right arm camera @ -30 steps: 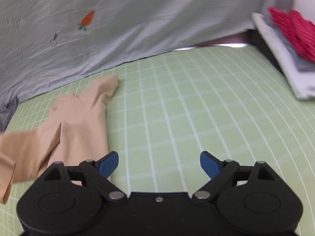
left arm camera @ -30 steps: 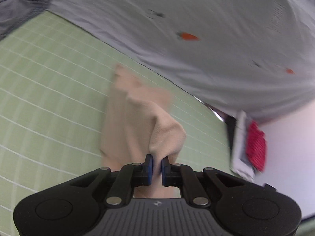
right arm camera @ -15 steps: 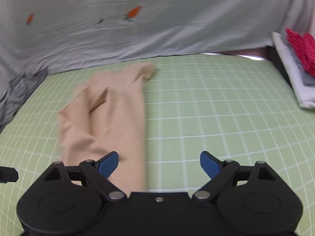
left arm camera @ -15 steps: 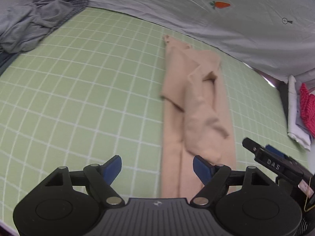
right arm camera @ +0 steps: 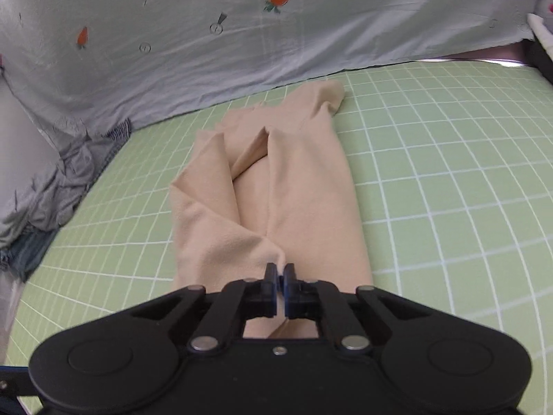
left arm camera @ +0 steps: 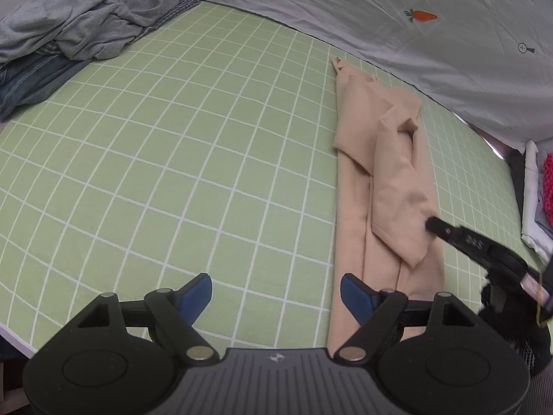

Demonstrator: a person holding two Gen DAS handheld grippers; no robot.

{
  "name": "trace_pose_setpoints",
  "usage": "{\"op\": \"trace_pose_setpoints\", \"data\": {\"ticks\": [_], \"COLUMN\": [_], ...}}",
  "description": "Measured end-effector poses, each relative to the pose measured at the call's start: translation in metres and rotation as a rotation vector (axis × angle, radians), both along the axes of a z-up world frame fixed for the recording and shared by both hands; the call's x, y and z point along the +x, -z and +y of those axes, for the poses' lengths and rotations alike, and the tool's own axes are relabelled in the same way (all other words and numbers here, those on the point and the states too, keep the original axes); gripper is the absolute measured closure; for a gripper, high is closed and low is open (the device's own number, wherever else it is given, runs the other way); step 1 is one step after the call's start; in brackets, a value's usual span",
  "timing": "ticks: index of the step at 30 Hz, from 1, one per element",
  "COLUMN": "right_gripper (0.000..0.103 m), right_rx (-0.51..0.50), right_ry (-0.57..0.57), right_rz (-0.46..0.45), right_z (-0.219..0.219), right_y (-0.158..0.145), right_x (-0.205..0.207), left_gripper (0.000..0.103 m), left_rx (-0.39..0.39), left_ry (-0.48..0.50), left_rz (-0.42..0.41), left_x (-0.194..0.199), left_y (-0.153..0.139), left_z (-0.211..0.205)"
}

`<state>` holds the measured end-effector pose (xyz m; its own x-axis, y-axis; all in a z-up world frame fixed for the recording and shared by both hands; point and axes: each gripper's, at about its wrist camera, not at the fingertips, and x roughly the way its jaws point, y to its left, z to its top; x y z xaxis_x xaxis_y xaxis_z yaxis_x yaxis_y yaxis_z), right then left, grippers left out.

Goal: Fold clothes
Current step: 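Fold the hem toward the collar with the left gripper and release, then grasp the folded hem end of the beige strip with both grippers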

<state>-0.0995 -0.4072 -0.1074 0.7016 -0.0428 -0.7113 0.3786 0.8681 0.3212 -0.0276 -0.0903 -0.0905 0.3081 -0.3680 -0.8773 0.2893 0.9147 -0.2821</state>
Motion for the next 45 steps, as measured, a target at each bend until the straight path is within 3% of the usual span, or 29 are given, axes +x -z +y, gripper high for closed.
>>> {"op": "trace_pose_setpoints", "data": {"ticks": [9, 14, 16, 20, 21, 23, 24, 26, 29, 31, 33, 35, 36, 39, 41, 43, 44, 45], "right_gripper": [0.1, 0.1, 0.098, 0.086, 0.074, 0.058, 0.058, 0.062, 0.101, 0.102, 0.103, 0.103, 0.103, 0.102, 0.099, 0.081, 0.056, 0.037], "right_rx": [0.17, 0.319, 0.338, 0.349, 0.37, 0.397, 0.404, 0.421, 0.453, 0.496, 0.634, 0.73, 0.716, 0.526, 0.441, 0.319, 0.253, 0.177], "right_ry": [0.2, 0.238, 0.225, 0.229, 0.234, 0.242, 0.24, 0.231, 0.214, 0.178, 0.175, 0.224, 0.242, 0.227, 0.209, 0.182, 0.17, 0.159], "right_rz": [0.076, -0.02, 0.005, 0.068, 0.065, 0.051, 0.045, 0.037, 0.034, -0.036, -0.168, -0.208, -0.164, 0.036, 0.082, 0.11, 0.119, 0.127], "right_z": [-0.003, -0.002, -0.004, -0.005, -0.005, -0.005, -0.005, -0.006, -0.007, -0.005, -0.009, -0.014, -0.016, -0.01, -0.004, 0.002, 0.005, 0.009], "right_y": [0.011, 0.0, 0.002, 0.015, 0.017, 0.019, 0.02, 0.022, 0.024, 0.017, 0.014, 0.019, 0.021, 0.028, 0.022, 0.01, 0.004, -0.001], "right_x": [-0.112, -0.141, -0.138, -0.132, -0.133, -0.131, -0.128, -0.123, -0.114, -0.116, -0.127, -0.135, -0.135, -0.128, -0.126, -0.121, -0.118, -0.114], "left_gripper": [0.021, 0.021, 0.021, 0.021, 0.021, 0.021, 0.021, 0.021, 0.021, 0.021, 0.021, 0.021, 0.021, 0.021, 0.018, 0.014, 0.014, 0.014], "left_rx": [-0.003, 0.006, 0.01, 0.025, 0.03, 0.034, 0.035, 0.041, 0.048, 0.046, 0.043, 0.049, 0.057, 0.091, 0.105, 0.109, 0.114, 0.119], "left_ry": [0.139, 0.197, 0.204, 0.207, 0.206, 0.197, 0.19, 0.179, 0.163, 0.151, 0.139, 0.13, 0.129, 0.151, 0.171, 0.195, 0.209, 0.222], "left_rz": [0.019, 0.022, 0.028, 0.036, 0.035, 0.034, 0.036, 0.036, 0.03, 0.025, 0.021, 0.025, 0.026, 0.023, 0.021, 0.018, 0.016, 0.013], "left_x": [-0.014, -0.027, -0.03, -0.034, -0.035, -0.036, -0.035, -0.035, -0.036, -0.036, -0.035, -0.036, -0.036, -0.038, -0.038, -0.037, -0.037, -0.037], "left_y": [0.009, 0.011, 0.013, 0.016, 0.016, 0.016, 0.016, 0.017, 0.015, 0.014, 0.013, 0.014, 0.015, 0.018, 0.02, 0.023, 0.025, 0.027], "left_z": [-0.034, -0.046, -0.047, -0.046, -0.045, -0.042, -0.041, -0.038, -0.032, -0.029, -0.026, -0.025, -0.026, -0.033, -0.038, -0.045, -0.048, -0.052]}}
